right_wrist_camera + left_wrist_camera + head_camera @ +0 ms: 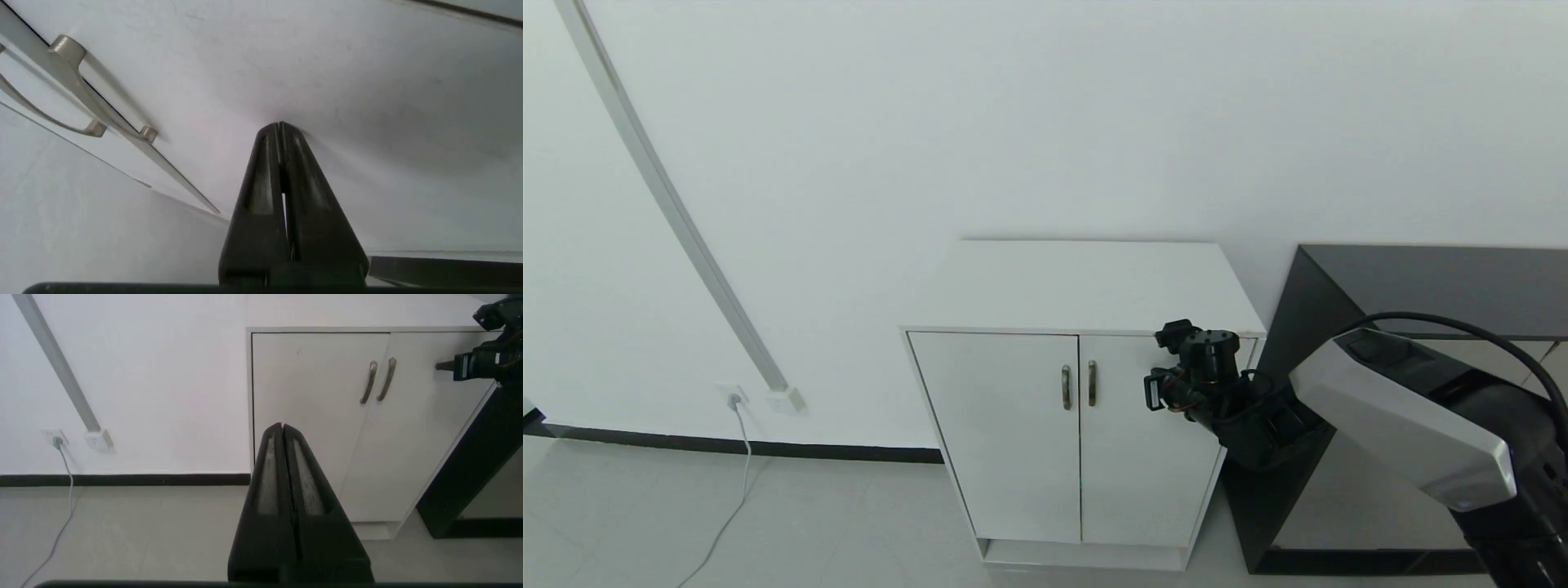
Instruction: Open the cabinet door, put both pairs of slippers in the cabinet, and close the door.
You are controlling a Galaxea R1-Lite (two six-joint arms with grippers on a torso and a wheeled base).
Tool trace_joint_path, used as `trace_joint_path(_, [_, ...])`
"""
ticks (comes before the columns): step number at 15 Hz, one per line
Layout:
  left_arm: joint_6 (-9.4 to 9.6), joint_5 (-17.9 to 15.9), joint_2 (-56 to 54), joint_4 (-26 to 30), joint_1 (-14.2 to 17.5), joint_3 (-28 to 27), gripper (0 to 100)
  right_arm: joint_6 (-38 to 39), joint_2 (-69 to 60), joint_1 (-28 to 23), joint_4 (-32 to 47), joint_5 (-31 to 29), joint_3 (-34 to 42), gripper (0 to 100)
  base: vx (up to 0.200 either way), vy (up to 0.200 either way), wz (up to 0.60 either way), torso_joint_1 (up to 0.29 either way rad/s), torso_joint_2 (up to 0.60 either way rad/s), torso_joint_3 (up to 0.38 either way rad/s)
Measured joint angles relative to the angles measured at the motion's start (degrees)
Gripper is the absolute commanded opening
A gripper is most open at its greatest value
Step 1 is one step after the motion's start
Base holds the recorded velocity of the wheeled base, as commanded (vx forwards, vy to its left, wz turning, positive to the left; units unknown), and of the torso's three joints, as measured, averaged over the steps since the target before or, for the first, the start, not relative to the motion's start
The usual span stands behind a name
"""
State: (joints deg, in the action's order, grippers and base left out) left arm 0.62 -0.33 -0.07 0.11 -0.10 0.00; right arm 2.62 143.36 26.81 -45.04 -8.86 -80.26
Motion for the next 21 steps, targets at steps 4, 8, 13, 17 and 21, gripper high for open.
trace_joint_path(4, [0.00,-0.02,0.00,0.00,0.00,0.00,0,0.05,-0.69,-0.49,-0.24,-0.02,1.95,0,0.000,0.000,0.00,0.000,0.00,0.000])
trace_joint_path(8, [0.00,-0.02,0.00,0.00,0.00,0.00,0,0.00,-8.33,-0.21,-3.56,-0.02,13.15,0,0.000,0.000,0.00,0.000,0.00,0.000])
trace_joint_path(13, [0.02,-0.07,0.00,0.02,0.00,0.00,0,-0.05,-28.70,-0.99,-6.17,-0.06,34.18,0,0.000,0.000,0.00,0.000,0.00,0.000])
trace_joint_path(17, [0.06,-0.11,0.00,0.00,0.00,0.00,0,0.27,-46.92,-7.46,-6.50,-3.69,53.33,0,0.000,0.000,0.00,0.000,0.00,0.000])
trace_joint_path(21, [0.28,-0.11,0.00,0.00,0.00,0.00,0,1.34,-60.26,-19.92,-6.49,-5.01,66.34,0,0.000,0.000,0.00,0.000,0.00,0.000])
